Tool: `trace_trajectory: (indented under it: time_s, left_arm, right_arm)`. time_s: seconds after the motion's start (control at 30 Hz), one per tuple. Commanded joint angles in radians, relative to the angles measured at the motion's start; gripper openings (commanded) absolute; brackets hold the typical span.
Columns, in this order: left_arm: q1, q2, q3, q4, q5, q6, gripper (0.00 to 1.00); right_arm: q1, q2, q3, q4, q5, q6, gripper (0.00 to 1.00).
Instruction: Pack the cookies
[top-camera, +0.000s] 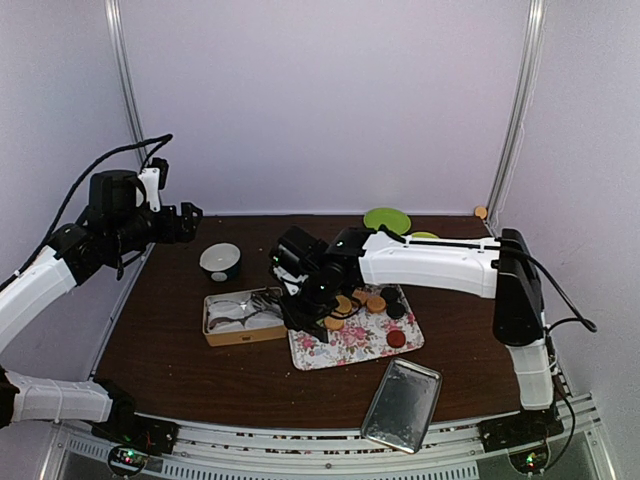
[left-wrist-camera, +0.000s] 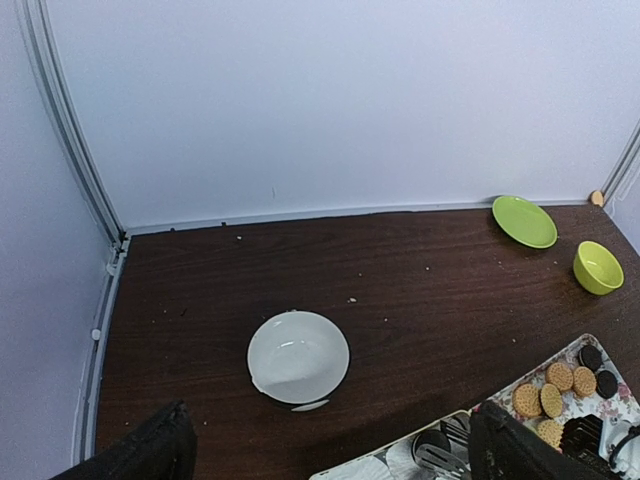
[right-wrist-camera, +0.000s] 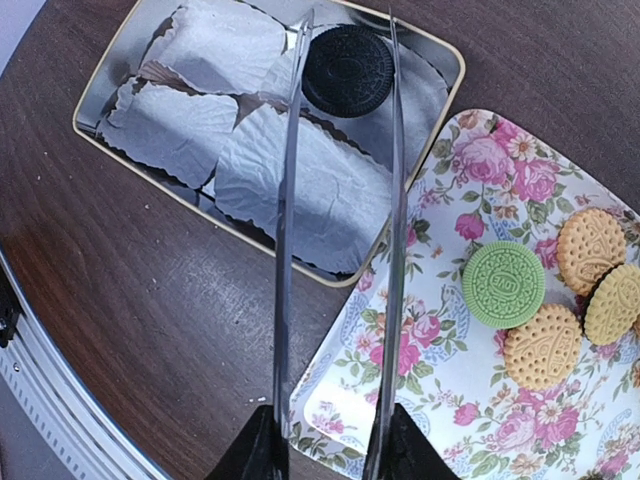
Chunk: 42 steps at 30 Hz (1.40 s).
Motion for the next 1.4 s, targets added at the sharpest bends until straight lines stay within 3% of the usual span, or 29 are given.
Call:
trace_trajectory:
  time_s: [0.0,0.3,1.03,1.37]
  left_arm:
    - [0.004,0.001,0.034,0.032,0.01,-0.009,0.97]
    - [0.004,0.004,0.034,0.032,0.012,-0.011,0.97]
    - [0.004,0.005,0.035,0.032,0.017,-0.012,0.97]
    - [0.004,-0.001,0.032,0.034,0.009,-0.012,0.97]
  right_arm:
    - [-0.008,0.009,-0.015,0.017,0.004,0.003,0.31]
    - [-0.008,0.013,-0.016,0.018,0.017,0.002,0.32]
    - [-0.009,-0.06,0.046,0.002,-0.042,0.025,0.47]
    - [-0.013,-0.276,-0.075,0.018,0.027,0.035,0.47]
